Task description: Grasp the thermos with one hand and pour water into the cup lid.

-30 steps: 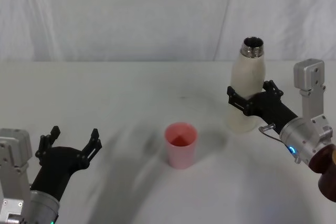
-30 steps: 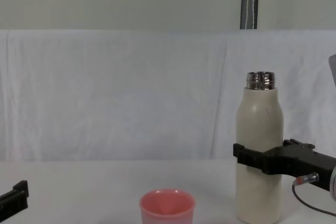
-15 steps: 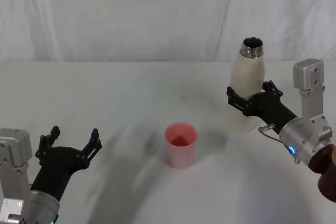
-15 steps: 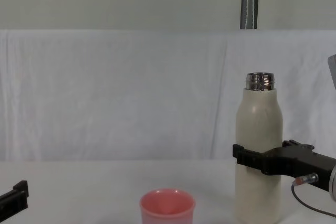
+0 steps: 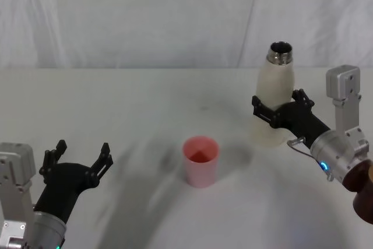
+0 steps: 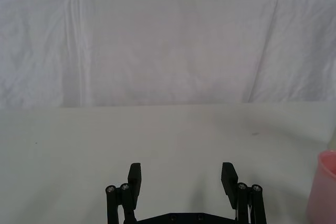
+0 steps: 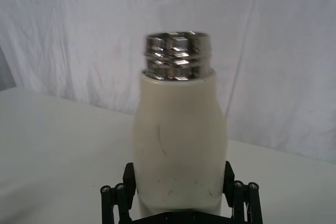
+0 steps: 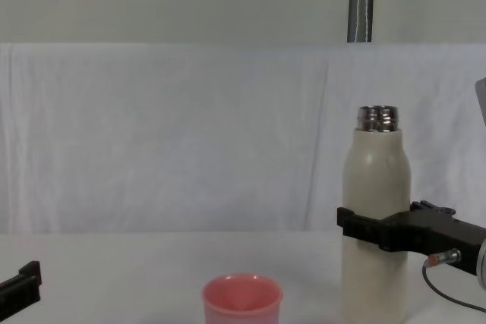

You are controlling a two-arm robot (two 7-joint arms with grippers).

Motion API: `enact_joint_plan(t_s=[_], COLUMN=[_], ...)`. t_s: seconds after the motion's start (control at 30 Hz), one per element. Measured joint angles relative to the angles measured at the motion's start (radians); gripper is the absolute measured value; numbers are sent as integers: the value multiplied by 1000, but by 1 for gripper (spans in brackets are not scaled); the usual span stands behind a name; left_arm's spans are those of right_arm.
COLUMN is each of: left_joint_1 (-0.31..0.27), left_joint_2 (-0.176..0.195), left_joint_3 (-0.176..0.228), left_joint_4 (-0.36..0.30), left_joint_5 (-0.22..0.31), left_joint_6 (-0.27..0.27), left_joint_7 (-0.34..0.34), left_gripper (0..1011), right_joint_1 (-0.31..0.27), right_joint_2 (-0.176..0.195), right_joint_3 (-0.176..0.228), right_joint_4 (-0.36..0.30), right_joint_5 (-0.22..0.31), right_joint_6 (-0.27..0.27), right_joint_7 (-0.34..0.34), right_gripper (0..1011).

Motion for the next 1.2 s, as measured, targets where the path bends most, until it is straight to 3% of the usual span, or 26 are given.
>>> enact_joint_plan(t_s=[0.07,1.2], left_joint_1=[0,0], left_joint_2=[0,0], left_joint_3=[0,0], left_joint_4=[0,0], left_joint_5=[0,0], left_joint_6=[0,0], left_joint_7=[0,0], left_gripper=[1001,1001], right_joint_1=[0,0], right_joint_2=[0,0], right_joint_3=[0,0], right_joint_4=[0,0], right_joint_5=[0,0], right_joint_6=[0,0], right_joint_7=[0,0], right_gripper=[1003,1000])
